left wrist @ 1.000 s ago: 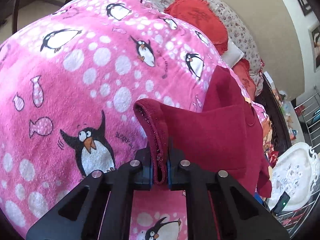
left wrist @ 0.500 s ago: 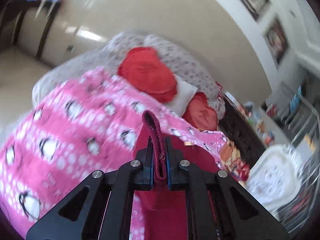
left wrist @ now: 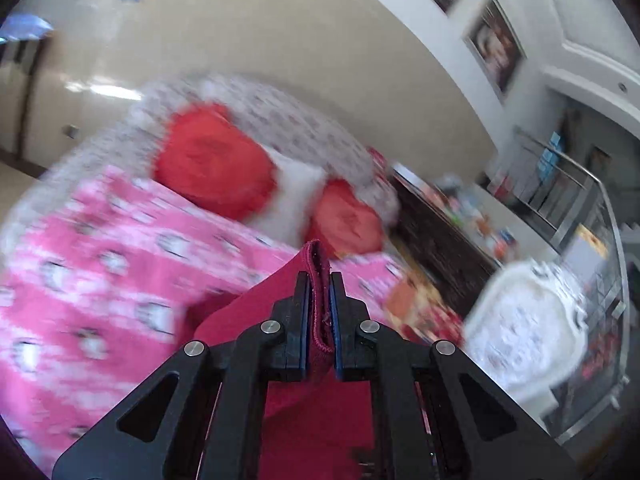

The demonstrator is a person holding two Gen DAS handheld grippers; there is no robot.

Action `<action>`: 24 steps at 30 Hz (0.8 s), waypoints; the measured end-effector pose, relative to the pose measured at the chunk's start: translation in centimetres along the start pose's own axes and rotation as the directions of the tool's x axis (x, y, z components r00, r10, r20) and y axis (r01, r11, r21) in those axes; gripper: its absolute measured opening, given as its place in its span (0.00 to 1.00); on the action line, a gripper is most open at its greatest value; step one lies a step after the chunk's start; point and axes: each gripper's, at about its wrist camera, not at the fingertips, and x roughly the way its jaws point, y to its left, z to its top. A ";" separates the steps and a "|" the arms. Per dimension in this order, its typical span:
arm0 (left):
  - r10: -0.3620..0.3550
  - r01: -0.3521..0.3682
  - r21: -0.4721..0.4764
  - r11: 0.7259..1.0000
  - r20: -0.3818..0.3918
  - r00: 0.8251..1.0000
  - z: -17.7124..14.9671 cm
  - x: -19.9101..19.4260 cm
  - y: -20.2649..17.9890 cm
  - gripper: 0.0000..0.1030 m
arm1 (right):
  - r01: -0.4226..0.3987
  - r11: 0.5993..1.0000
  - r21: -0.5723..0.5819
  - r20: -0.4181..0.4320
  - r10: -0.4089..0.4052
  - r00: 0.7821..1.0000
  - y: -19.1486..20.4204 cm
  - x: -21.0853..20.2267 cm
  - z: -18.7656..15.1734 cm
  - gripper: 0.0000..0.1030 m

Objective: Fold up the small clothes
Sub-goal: 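Lift the sleeve with the left tool and fold it across the sweater body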

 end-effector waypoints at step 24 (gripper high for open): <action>-0.311 0.187 -0.328 0.926 -0.381 0.871 -17.6 15.2 -1.4 0.65 | -0.513 0.744 0.428 0.065 0.541 0.839 -7.0 0.3 5.0 0.95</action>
